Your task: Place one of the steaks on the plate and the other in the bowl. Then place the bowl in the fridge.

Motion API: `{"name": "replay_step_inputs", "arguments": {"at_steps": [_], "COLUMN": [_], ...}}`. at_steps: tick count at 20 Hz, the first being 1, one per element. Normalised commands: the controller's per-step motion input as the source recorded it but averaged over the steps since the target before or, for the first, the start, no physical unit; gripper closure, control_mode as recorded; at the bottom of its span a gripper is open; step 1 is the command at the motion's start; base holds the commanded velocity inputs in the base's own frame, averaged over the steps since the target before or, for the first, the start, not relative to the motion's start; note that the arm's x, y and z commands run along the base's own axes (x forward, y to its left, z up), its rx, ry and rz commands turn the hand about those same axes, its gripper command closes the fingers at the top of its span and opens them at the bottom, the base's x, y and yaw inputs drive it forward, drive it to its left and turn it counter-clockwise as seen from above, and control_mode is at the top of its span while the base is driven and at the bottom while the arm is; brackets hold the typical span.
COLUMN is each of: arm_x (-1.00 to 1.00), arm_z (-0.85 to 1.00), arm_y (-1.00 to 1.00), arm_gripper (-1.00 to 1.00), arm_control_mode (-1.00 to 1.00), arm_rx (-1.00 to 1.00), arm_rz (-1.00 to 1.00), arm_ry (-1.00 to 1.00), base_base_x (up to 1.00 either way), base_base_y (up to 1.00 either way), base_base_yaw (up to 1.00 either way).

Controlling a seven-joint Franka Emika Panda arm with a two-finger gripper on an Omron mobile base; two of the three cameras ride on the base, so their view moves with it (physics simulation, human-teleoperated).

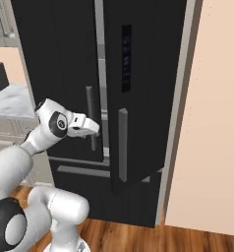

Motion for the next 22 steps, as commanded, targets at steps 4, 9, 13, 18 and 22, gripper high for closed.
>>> {"name": "replay_step_inputs", "arguments": {"at_steps": [4, 9, 13, 18, 22], "arm_x": [0.67, 0.36, 0.97, 0.07, -0.95], "arm_z": [0.00, -0.01, -0.06, 0.00, 0.00], "arm_y": [-0.25, -0.82, -0.12, -0.52, -1.00], "arm_gripper": [-1.00, -1.00, -1.00, -1.00, -1.00], "arm_control_mode": [-1.00, -1.00, -1.00, -1.00, -1.00], "arm_rx": [-0.10, 0.00, -0.03, -0.03, 0.00], "arm_rz": [-0.25, -0.32, -0.23, -0.20, -0.26], "arm_ry": [0.02, 0.02, -0.19, -0.09, -0.04], "base_base_x": [0.00, 0.00, 0.00, 0.00, 0.00], "base_base_y": [0.00, 0.00, 0.00, 0.00, 0.00], "base_base_yaw": [0.00, 0.00, 0.00, 0.00, 0.00]}}
